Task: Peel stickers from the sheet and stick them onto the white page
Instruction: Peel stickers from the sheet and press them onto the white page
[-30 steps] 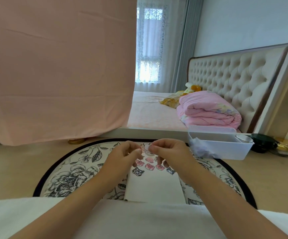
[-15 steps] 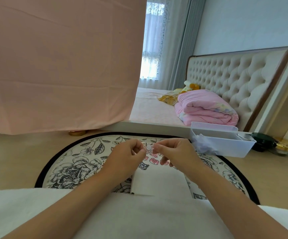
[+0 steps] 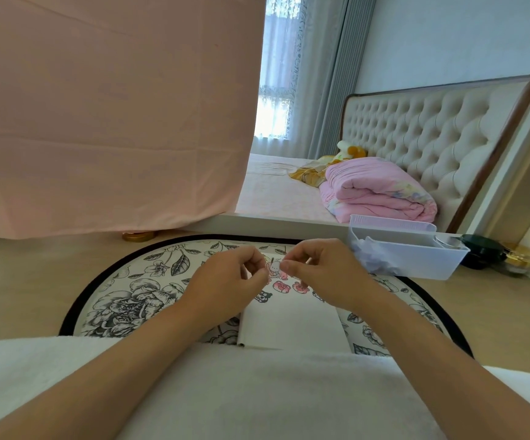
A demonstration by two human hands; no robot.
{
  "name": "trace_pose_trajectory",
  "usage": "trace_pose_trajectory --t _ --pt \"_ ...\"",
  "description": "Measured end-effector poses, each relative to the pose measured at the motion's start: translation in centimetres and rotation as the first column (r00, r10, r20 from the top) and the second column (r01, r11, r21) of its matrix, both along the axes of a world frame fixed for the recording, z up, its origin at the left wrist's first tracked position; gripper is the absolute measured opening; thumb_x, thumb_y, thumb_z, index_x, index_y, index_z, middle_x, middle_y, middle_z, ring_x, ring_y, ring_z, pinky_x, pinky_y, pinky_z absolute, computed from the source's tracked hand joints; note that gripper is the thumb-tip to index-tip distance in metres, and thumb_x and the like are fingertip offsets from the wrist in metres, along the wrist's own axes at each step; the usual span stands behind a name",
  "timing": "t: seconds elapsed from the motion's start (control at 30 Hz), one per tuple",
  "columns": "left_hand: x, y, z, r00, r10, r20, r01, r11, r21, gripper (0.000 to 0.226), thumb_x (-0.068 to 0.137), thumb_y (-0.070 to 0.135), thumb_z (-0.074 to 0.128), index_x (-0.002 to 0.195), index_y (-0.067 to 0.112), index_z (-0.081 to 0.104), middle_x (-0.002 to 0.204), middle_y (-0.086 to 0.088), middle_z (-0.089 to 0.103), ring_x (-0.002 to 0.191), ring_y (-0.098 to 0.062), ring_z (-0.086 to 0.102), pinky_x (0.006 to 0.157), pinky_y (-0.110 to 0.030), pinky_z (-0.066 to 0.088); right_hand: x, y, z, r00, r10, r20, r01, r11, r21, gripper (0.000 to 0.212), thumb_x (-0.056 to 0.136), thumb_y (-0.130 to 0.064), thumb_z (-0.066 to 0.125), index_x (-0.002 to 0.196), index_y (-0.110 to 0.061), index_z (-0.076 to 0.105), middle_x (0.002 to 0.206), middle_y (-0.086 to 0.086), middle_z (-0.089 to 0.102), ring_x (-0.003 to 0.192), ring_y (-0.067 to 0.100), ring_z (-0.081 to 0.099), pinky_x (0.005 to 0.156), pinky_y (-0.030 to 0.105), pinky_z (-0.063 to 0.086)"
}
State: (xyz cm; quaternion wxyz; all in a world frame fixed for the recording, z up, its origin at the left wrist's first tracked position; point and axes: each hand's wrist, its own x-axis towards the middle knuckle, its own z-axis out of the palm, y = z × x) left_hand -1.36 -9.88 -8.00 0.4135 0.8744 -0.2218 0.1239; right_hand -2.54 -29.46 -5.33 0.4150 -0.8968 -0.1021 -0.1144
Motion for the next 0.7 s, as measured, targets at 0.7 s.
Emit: trace_pose_trajectory --t 0.7 --pt "1.2 0.8 -2.7 0.987 -0.126 0.105 0.077 0.921 0.382 0.038 0.096 0.038 0.056 0.135 0.033 0.058 0.141 0.021 0.05 0.135 0.001 0.029 0.11 -0.021 0.025 -0.7 -0.3 -1.4 0.903 -0.176 -0.392 0.165 0.984 -0.061 0.029 0.082 -0.037 0.081 0.07 -0.011 0.075 0.06 -0.003 0.061 0.044 0.0 0.049 0.052 0.017 0.041"
